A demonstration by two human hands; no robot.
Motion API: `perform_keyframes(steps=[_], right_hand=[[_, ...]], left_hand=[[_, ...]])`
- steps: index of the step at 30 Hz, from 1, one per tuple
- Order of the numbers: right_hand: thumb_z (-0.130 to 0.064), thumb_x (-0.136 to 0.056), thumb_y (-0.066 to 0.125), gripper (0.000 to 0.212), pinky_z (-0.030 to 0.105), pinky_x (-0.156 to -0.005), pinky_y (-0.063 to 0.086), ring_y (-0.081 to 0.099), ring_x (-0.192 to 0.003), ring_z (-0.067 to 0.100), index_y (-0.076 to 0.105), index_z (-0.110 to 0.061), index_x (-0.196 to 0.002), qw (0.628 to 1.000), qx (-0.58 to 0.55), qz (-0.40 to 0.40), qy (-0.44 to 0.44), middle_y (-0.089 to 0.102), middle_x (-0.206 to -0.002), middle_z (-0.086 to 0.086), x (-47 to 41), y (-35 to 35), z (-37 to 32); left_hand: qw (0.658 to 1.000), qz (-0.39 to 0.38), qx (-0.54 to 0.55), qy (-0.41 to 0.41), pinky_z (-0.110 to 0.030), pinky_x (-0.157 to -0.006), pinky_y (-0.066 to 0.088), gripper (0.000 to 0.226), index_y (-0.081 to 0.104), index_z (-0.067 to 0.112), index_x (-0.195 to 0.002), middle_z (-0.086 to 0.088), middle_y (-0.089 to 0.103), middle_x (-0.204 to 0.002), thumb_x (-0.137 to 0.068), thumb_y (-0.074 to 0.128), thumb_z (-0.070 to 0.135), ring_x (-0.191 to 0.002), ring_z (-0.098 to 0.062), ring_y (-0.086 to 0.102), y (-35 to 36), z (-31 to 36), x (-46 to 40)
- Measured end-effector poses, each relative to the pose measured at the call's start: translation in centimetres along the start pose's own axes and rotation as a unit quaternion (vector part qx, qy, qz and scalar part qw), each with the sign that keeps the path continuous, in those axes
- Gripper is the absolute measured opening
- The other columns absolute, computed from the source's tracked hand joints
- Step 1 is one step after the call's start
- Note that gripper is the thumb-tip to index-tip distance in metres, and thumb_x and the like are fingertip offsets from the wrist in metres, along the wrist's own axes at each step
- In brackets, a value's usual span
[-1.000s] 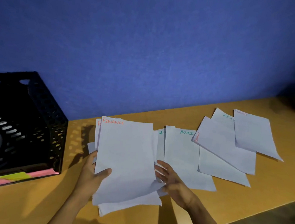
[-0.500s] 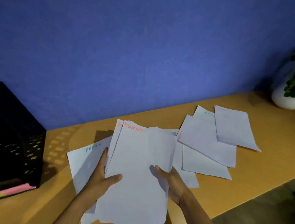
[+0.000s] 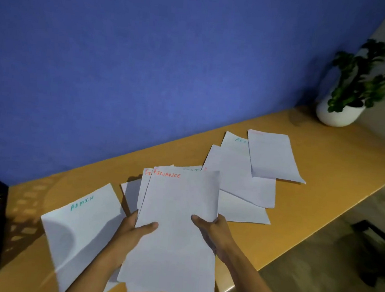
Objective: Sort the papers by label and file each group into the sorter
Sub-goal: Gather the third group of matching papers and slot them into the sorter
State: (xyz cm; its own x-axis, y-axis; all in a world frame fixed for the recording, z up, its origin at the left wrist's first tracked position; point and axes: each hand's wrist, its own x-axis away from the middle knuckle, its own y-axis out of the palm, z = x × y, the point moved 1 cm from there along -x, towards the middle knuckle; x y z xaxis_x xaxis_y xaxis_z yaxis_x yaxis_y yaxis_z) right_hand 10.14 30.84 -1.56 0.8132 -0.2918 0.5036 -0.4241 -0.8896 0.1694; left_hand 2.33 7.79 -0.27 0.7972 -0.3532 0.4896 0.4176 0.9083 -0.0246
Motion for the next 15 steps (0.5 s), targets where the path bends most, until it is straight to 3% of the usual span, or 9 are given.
perform_keyframes(steps=[5, 8, 10, 12, 15], right_hand=[[-0.037, -0.08, 0.079, 0.035, 0.026, -0.068, 0.059, 0.074, -0.086, 0.016, 0.067, -0.017, -0.106, 0.999, 0.03, 0.018, -0.026, 0.077, -0.098, 0.002, -1.7, -2.8, -1.2], [-0.05, -0.084, 0.07, 0.042, 0.03, -0.06, 0.054, 0.066, -0.067, 0.019, 0.065, -0.009, -0.093, 0.988, 0.1, 0.108, -0.045, 0.069, -0.075, 0.007, -3.3, -5.6, -1.8], [-0.044, -0.086, 0.068, 0.037, 0.039, -0.059, 0.058, 0.067, -0.066, 0.023, 0.063, -0.008, -0.087, 0.976, 0.1, 0.179, -0.071, 0.069, -0.071, 0.005, -4.5, -8.5, -2.0], [-0.035, -0.09, 0.068, 0.028, 0.046, -0.068, 0.056, 0.067, -0.079, 0.031, 0.063, -0.007, -0.09, 0.947, 0.156, 0.264, -0.095, 0.069, -0.082, 0.011, -5.8, -12.0, -2.1], [-0.023, -0.087, 0.07, 0.032, 0.046, -0.083, 0.05, 0.06, -0.101, 0.043, 0.062, -0.002, -0.11, 0.876, 0.265, 0.396, -0.075, 0.066, -0.106, 0.025, -7.6, -17.2, -2.0]], left_hand=[[0.999, -0.01, -0.048, 0.007, -0.033, -0.091, 0.053, 0.042, 0.055, 0.034, -0.123, 0.013, 0.068, -0.117, -0.087, 0.071, 0.02, -0.111, -0.012, 0.062, 3.4, 0.0, -1.5], [0.998, 0.029, -0.048, 0.018, -0.02, -0.072, 0.053, 0.033, 0.056, 0.036, -0.112, 0.019, 0.067, -0.107, -0.087, 0.07, 0.02, -0.1, -0.004, 0.063, 4.2, 0.3, -1.9], [0.997, 0.055, -0.049, 0.028, -0.029, -0.077, 0.056, 0.032, 0.057, 0.034, -0.113, 0.014, 0.068, -0.108, -0.088, 0.07, 0.019, -0.101, -0.011, 0.064, 4.7, 0.5, -2.3], [0.996, 0.075, -0.038, 0.031, -0.045, -0.091, 0.054, 0.037, 0.057, 0.026, -0.121, 0.005, 0.068, -0.114, -0.088, 0.07, 0.017, -0.106, -0.021, 0.064, 5.1, 0.7, -2.6], [0.993, 0.108, -0.028, 0.04, -0.044, -0.096, 0.05, 0.041, 0.054, 0.025, -0.124, 0.007, 0.065, -0.113, -0.087, 0.07, 0.017, -0.108, -0.023, 0.06, 5.8, 0.8, -2.9]])
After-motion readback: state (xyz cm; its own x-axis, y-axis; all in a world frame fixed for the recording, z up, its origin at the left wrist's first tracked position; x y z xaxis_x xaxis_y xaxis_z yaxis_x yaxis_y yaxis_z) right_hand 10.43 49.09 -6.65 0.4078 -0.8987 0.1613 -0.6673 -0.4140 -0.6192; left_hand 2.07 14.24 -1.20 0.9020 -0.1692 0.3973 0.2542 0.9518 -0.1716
